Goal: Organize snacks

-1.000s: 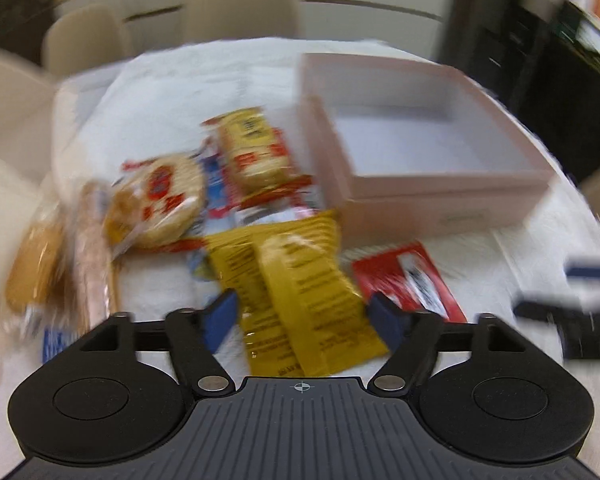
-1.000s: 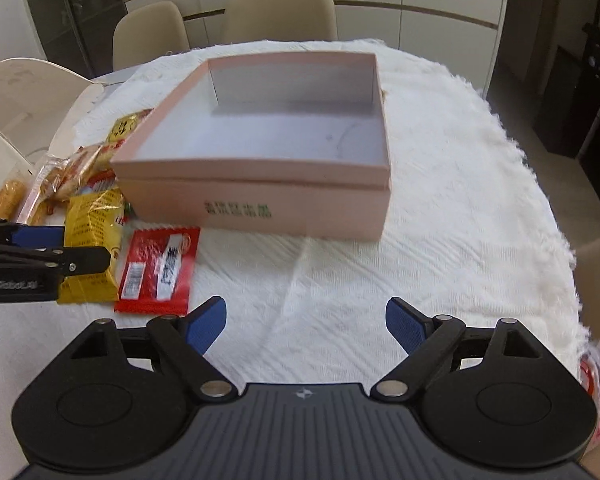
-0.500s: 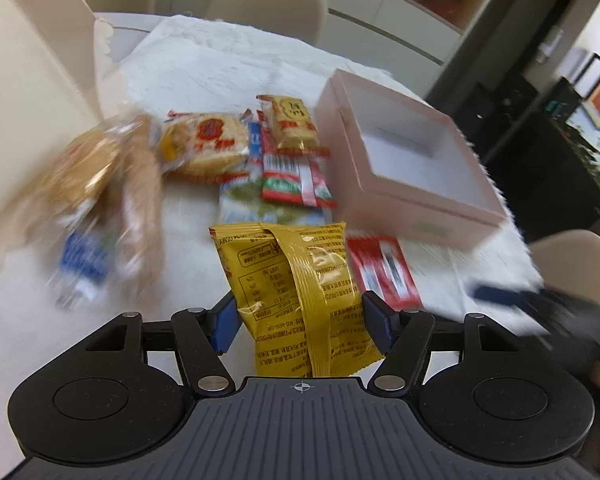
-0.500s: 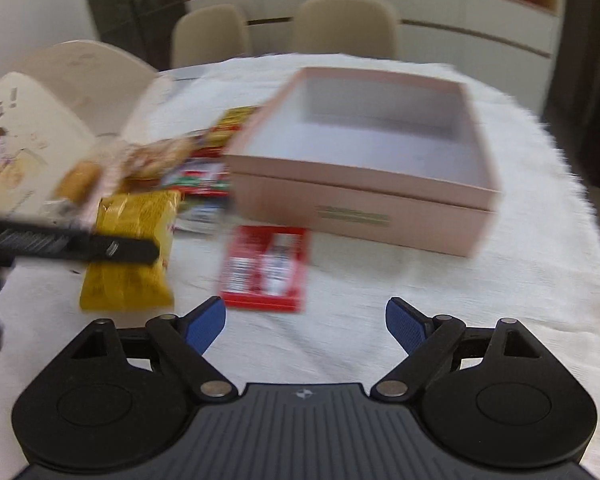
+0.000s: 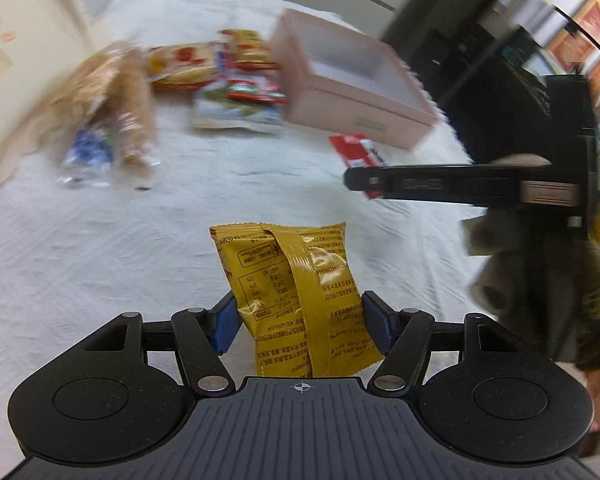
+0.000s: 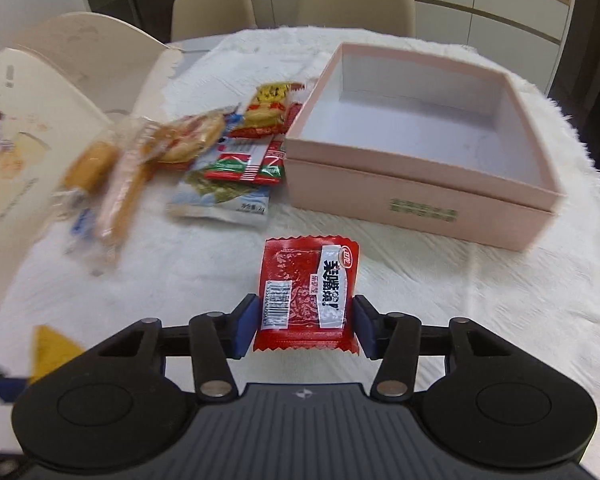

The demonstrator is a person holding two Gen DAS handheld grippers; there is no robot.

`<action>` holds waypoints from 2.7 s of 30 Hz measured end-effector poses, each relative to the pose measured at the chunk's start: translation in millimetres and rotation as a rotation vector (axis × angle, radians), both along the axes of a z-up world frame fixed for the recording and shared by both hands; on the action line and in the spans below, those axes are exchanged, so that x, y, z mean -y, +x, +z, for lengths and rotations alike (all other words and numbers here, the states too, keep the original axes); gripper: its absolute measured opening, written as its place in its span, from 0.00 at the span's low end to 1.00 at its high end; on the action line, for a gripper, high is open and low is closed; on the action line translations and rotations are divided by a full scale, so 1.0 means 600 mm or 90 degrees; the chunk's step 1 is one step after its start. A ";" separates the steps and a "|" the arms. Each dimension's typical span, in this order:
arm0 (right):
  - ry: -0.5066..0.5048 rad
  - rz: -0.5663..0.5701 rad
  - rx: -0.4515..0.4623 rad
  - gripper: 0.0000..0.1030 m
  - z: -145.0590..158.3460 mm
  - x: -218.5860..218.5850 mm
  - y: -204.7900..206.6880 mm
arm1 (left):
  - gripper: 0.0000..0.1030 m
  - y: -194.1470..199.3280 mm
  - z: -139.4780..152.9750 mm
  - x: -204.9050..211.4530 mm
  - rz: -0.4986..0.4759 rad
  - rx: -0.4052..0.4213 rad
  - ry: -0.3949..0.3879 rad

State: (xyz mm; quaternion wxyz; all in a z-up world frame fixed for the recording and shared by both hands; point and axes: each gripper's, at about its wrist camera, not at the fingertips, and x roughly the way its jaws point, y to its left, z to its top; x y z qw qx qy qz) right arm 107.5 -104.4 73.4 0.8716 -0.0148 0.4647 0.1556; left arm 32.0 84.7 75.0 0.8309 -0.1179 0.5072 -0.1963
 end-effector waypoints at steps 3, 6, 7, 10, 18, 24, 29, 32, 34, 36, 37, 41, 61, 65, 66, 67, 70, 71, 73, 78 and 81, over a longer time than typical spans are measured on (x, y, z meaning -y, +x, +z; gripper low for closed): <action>-0.013 -0.001 0.046 0.49 0.062 0.036 -0.039 | 0.63 0.012 0.035 0.017 -0.035 0.025 -0.025; -0.026 -0.001 0.117 0.49 0.127 0.066 -0.060 | 0.13 0.056 0.099 0.026 -0.050 0.086 -0.061; -0.026 -0.004 0.143 0.49 0.149 0.077 -0.061 | 0.13 0.077 0.125 0.028 -0.047 0.113 -0.070; -0.015 -0.016 0.195 0.49 0.193 0.099 -0.035 | 0.13 0.155 0.191 0.041 -0.039 0.185 -0.086; -0.003 -0.021 0.142 0.49 0.142 0.142 0.043 | 0.19 0.202 0.134 0.081 -0.048 0.125 -0.059; 0.015 -0.023 0.012 0.59 0.024 0.158 0.055 | 0.21 0.123 0.006 0.118 -0.142 0.011 0.021; 0.032 -0.023 -0.024 0.62 -0.015 0.158 0.037 | 0.22 0.031 -0.019 0.179 -0.313 0.020 0.112; 0.021 -0.023 -0.027 0.62 -0.018 0.156 0.012 | 0.24 -0.001 -0.040 0.214 -0.384 0.035 0.181; 0.010 -0.018 -0.030 0.62 -0.022 0.153 0.003 | 0.25 -0.010 -0.050 0.228 -0.404 0.049 0.204; -0.009 -0.010 -0.030 0.62 -0.023 0.154 -0.008 | 0.21 -0.002 -0.059 0.236 -0.397 0.058 0.222; -0.020 -0.006 -0.028 0.62 -0.027 0.152 -0.012 | 0.20 0.004 -0.061 0.240 -0.380 0.066 0.225; -0.037 -0.005 -0.025 0.62 -0.039 0.146 -0.009 | 0.20 0.045 -0.065 0.226 -0.254 0.091 0.254; 0.070 0.179 0.036 0.69 -0.015 0.083 0.003 | 0.25 0.070 -0.031 0.019 0.189 -0.001 -0.007; 0.033 0.123 0.061 0.69 -0.004 0.120 0.014 | 0.25 0.079 -0.020 0.073 0.182 0.008 -0.062; 0.021 0.093 0.062 0.69 -0.006 0.132 0.019 | 0.25 0.083 -0.019 0.095 0.174 0.019 -0.046; 0.010 0.064 0.061 0.69 -0.011 0.143 0.023 | 0.25 0.087 -0.016 0.120 0.171 0.029 -0.016; -0.018 -0.005 0.055 0.69 -0.028 0.174 0.036 | 0.26 0.096 -0.022 0.186 0.158 0.061 0.087; -0.022 -0.015 0.051 0.69 -0.035 0.183 0.039 | 0.26 0.098 -0.026 0.204 0.154 0.066 0.124; -0.017 -0.021 0.040 0.69 -0.051 0.198 0.044 | 0.26 0.100 -0.037 0.235 0.143 0.059 0.163; 0.023 -0.024 0.014 0.70 -0.086 0.228 0.055 | 0.29 0.108 -0.053 0.269 0.136 0.055 0.207; 0.042 -0.020 0.025 0.74 -0.092 0.231 0.055 | 0.39 0.115 -0.057 0.275 0.132 0.055 0.198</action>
